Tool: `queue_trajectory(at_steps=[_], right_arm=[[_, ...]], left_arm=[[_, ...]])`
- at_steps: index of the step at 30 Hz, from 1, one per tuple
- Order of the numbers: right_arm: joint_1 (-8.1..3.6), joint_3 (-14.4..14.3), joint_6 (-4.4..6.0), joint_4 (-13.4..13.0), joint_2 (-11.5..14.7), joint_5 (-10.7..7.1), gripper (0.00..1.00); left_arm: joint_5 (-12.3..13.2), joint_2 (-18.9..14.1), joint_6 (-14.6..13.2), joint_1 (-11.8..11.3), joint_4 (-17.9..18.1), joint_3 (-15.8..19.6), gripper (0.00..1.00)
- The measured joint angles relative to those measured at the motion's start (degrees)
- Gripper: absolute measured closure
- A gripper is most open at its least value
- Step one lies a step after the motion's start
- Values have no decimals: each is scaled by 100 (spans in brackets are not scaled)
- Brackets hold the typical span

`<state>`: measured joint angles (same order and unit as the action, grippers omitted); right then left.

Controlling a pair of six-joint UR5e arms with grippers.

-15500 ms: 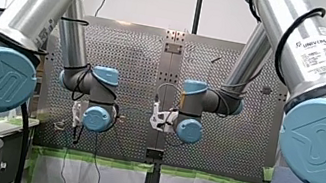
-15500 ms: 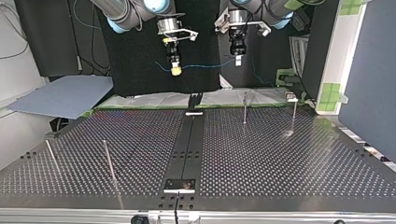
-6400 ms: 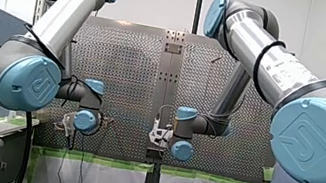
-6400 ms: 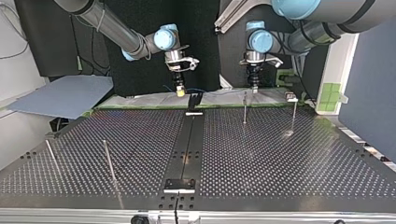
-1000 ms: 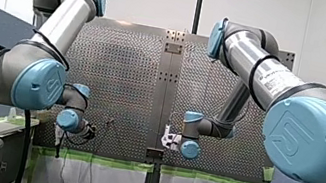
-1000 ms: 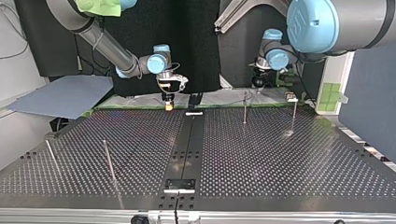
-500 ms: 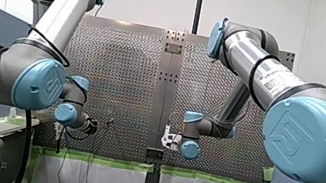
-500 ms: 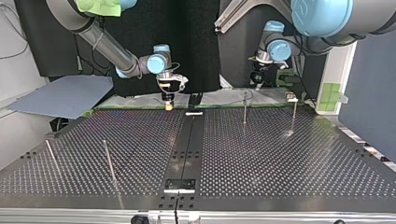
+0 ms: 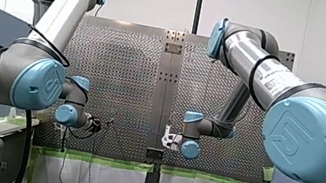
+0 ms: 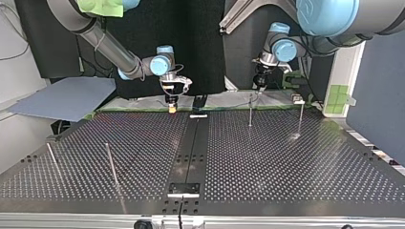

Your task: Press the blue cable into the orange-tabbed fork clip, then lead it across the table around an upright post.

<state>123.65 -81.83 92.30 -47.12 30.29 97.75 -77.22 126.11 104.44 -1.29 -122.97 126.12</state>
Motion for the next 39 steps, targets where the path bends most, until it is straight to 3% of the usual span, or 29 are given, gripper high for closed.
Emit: queue_trajectory(at_steps=[33,39], right_arm=[[18,0,1,3,-10,-61,100],[21,2,0,8,-10,-62,100]], left_arm=[[-5,-3,-54,97,35,-1,0],[7,-3,-235,118,-57,-1,0]])
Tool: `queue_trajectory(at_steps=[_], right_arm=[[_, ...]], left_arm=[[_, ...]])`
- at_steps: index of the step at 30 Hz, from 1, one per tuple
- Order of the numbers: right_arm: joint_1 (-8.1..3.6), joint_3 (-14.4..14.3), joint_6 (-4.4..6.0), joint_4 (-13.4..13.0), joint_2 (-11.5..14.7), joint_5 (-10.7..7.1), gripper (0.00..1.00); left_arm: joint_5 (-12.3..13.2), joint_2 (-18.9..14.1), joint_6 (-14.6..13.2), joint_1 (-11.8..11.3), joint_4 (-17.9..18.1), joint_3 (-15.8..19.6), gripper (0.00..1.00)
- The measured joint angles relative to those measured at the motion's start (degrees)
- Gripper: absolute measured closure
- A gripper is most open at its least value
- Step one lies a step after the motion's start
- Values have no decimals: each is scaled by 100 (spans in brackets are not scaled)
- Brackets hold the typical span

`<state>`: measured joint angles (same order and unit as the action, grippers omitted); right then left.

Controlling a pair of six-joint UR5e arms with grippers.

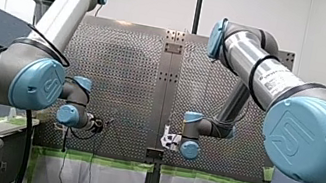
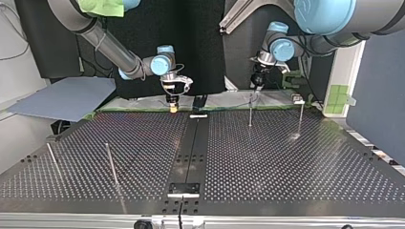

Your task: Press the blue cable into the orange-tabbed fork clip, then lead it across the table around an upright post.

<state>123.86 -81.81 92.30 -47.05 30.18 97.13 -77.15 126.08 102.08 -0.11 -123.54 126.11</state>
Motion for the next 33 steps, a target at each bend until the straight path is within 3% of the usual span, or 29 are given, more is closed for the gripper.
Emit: queue_trajectory(at_steps=[10,26,33], right_arm=[[11,-2,0,-15,-7,-2,100],[11,1,0,-30,-30,-50,100],[11,2,0,-34,-42,-53,100]], left_arm=[[-257,-1,-535,160,-451,-26,0],[-304,-2,-1363,592,-456,-228,0],[-559,-2,-1476,802,-510,-446,0]])
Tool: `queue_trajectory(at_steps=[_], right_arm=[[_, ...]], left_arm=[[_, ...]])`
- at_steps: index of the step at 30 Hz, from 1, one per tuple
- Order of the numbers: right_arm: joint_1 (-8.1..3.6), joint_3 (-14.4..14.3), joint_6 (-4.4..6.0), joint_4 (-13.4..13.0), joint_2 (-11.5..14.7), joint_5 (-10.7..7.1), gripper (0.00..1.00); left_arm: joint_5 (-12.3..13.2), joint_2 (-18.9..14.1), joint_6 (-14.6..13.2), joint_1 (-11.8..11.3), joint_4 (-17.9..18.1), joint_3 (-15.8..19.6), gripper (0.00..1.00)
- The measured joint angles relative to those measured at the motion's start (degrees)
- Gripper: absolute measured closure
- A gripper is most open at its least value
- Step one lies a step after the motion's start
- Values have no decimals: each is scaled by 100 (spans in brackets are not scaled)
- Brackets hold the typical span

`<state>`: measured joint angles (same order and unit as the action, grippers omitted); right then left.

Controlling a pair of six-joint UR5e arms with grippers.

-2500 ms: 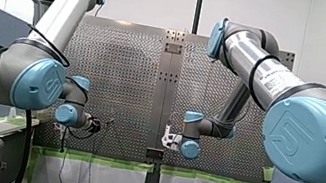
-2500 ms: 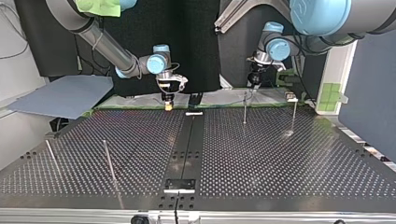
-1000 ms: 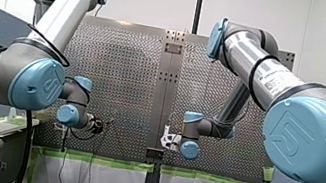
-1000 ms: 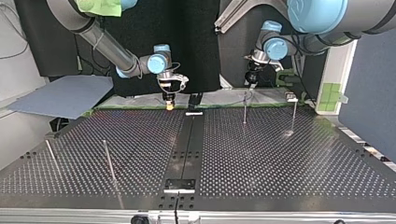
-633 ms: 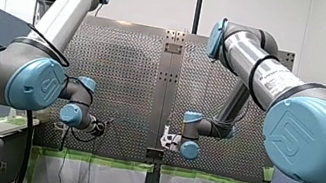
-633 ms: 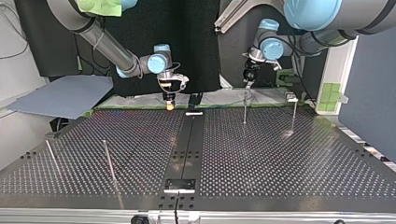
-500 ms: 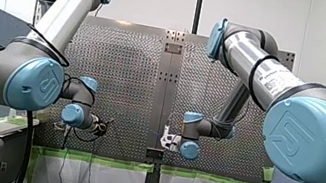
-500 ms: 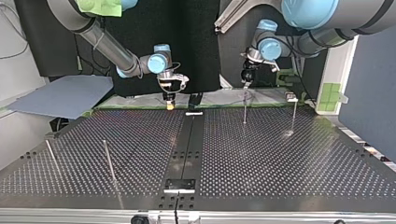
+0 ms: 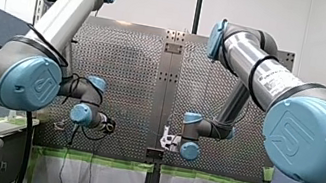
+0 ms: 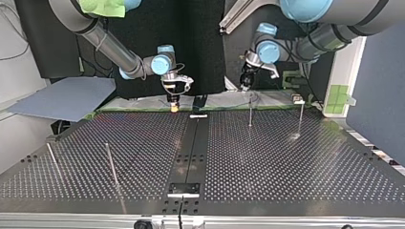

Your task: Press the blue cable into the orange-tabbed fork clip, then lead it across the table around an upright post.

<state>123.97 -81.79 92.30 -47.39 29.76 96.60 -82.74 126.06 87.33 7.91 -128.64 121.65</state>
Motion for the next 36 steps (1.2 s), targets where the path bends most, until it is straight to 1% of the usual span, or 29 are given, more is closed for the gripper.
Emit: queue_trajectory(at_steps=[4,14,21,25,29,36], right_arm=[[0,0,0,0,-6,0,100],[3,0,0,-3,-15,0,100],[2,0,-1,-8,-14,0,100],[1,0,-4,-8,-15,0,100],[6,-1,-7,-3,-16,0,100],[7,0,-9,2,-17,0,100]], left_arm=[[-209,0,104,122,-67,-187,0],[-784,2,649,389,-109,-677,0],[-1163,19,1043,496,-169,-885,0],[-1261,85,1248,516,-235,-1018,0],[-1290,256,1447,538,-359,-1201,0],[-1296,632,1574,576,-445,-1469,0]])
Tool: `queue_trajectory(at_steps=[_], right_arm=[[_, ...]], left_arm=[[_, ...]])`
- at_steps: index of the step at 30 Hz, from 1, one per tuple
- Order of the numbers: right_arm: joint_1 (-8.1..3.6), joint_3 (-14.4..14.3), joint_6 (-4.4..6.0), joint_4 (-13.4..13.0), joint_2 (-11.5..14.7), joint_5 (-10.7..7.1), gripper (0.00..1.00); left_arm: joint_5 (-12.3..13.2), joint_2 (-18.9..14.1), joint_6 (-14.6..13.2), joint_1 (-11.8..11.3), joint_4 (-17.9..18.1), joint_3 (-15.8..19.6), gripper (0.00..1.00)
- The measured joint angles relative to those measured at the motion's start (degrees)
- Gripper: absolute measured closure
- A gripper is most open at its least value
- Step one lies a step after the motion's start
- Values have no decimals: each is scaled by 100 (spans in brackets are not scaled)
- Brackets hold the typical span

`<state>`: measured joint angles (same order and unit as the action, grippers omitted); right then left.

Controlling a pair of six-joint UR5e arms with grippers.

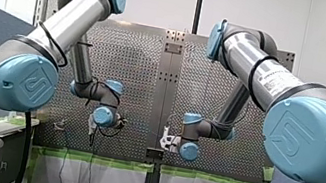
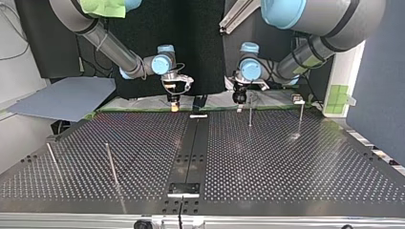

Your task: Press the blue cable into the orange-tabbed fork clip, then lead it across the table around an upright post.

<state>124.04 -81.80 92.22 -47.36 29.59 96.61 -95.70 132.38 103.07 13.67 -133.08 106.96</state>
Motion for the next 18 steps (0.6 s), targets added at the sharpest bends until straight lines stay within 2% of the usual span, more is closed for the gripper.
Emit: queue_trajectory(at_steps=[8,18], right_arm=[[1,1,0,6,0,0,100],[0,-2,0,6,-2,-1,100]], left_arm=[[-58,82,92,6,-36,-142,0],[-157,84,13,15,-29,-236,0]])
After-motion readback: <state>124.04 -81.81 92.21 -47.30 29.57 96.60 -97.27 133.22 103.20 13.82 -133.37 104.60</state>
